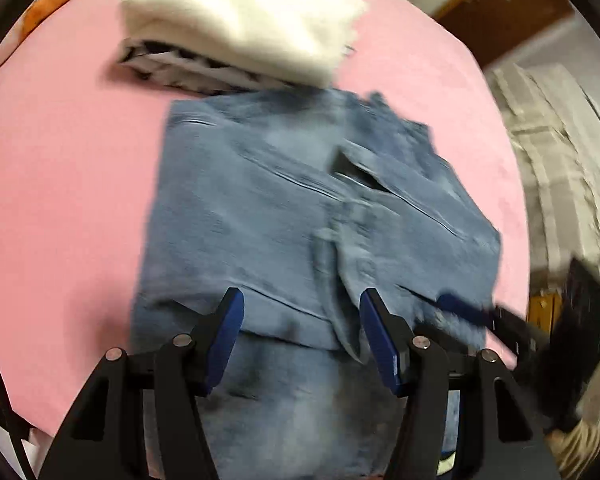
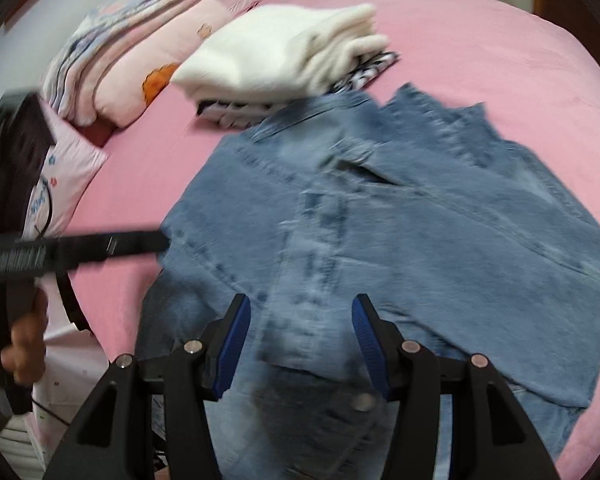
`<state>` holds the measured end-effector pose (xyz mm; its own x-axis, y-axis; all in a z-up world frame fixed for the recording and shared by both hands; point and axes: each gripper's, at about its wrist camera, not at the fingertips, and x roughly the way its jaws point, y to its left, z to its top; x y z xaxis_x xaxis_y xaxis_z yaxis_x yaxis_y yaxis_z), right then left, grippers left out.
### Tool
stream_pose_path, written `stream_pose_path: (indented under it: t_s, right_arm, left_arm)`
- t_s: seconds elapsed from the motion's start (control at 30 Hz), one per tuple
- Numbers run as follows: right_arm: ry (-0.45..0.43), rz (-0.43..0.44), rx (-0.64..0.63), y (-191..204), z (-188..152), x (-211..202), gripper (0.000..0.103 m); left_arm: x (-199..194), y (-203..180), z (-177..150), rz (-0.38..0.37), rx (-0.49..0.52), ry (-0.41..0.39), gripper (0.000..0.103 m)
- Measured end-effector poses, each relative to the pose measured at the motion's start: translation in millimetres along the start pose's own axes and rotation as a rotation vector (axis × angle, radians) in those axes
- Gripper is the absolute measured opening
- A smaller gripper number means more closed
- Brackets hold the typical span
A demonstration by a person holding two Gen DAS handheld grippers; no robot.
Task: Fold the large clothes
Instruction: 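Fold the held sleeve across the jacket body with the left tool and release, then grasp the laid sleeve cuff with the right tool to straighten it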
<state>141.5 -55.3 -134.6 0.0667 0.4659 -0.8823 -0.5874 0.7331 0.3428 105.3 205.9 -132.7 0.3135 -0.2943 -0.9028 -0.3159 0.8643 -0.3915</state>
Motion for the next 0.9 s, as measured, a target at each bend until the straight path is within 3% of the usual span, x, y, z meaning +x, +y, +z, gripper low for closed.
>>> stream_pose_path:
  t_s: [0.1, 0.23, 0.43, 0.57, 0.73, 0.8, 0.83, 0.87, 0.9]
  right_arm:
    - [0.017, -0.026, 0.004, 16.5, -1.7, 20.9, 0.053]
    - [0.025, -0.155, 0.023, 27.9, -0.5, 51.9, 0.053]
    - [0.101, -0.307, -0.013, 43.1, -9.4, 99.0, 0.056]
    - [0.093, -0.409, -0.06, 56.7, -16.8, 106.8, 0.06]
    - [0.11, -0.435, -0.063, 50.8, -19.0, 113.0, 0.064]
    - [0.107, -0.412, -0.042, 44.0, -18.8, 111.0, 0.056]
    - [0.107, -0.378, -0.025, 39.2, -18.1, 107.4, 0.046]
    - [0.104, -0.354, -0.015, 35.9, -17.1, 103.2, 0.025]
    - [0.103, -0.372, -0.014, 32.8, -15.9, 98.5, 0.018]
  left_arm:
    - [14.8, 22.1, 13.5, 0.026, -0.023, 0.006, 0.059]
    - [44.8, 41.5, 21.6, 0.039, -0.034, 0.068, 0.059]
    - [72.7, 53.1, 17.2, 0.008, -0.019, 0.121, 0.059]
    - [81.2, 58.1, 14.4, -0.015, -0.01, 0.145, 0.059]
    - [85.1, 59.3, 13.7, -0.031, 0.01, 0.165, 0.059]
    - [85.4, 59.8, 14.2, -0.036, 0.011, 0.167, 0.059]
    - [84.8, 60.2, 14.5, -0.038, 0.011, 0.166, 0.059]
    - [83.5, 61.2, 14.3, -0.041, 0.01, 0.164, 0.059]
    - [82.4, 61.7, 14.2, -0.042, 0.008, 0.161, 0.059]
